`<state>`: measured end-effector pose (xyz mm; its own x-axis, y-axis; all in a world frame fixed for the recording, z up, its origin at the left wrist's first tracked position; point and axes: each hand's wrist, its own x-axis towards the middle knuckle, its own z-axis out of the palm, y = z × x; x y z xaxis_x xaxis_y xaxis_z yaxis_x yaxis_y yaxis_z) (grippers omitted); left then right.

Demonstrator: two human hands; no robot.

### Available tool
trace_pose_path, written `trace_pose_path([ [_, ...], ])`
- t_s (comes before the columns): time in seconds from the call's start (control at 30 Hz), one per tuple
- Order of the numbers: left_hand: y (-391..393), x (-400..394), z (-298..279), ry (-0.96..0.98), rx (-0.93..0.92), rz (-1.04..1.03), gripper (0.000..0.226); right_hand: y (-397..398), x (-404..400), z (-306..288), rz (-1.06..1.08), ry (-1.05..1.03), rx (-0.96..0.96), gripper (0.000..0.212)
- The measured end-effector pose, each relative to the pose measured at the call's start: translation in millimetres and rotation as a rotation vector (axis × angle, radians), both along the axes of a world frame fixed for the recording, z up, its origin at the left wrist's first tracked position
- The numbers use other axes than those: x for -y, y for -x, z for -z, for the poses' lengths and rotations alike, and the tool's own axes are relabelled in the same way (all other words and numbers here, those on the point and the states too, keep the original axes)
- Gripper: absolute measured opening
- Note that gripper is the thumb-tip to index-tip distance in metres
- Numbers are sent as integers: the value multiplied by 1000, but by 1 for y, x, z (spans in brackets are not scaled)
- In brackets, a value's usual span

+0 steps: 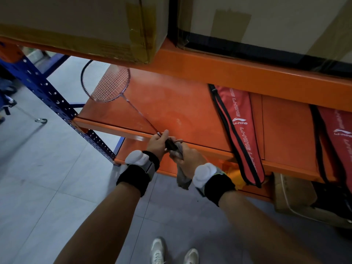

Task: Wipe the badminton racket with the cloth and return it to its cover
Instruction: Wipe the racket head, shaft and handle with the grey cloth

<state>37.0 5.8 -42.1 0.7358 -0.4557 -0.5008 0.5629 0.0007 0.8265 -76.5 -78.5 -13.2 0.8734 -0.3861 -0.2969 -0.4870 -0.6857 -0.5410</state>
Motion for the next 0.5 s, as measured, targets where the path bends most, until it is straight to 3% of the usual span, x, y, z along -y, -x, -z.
trace_pose_path([
  [0.07,-3,-2,-1,-8,-10,-42,37,3,-5,1,-27,9,-38,38],
  [0.17,-4,-9,-3,137,-100,-100,36,12,-7,-4,25,-628,55,11],
  [0.27,-4,-14,-7,300,-167,-93,35,22,-5,-7,226,-1256,-29,12],
  [0.33,-3,-14,-11,351,-163,-66,35,27,-2,-6,253,-1432,-94,18],
  [0.4,-1,-13,-16,356,-146,-53,34,28,-1,-1,262,-1276,-74,22],
  [0.5,0,-13,-21,286,-108,-110,30,32,-3,8,187,-580,83,25],
])
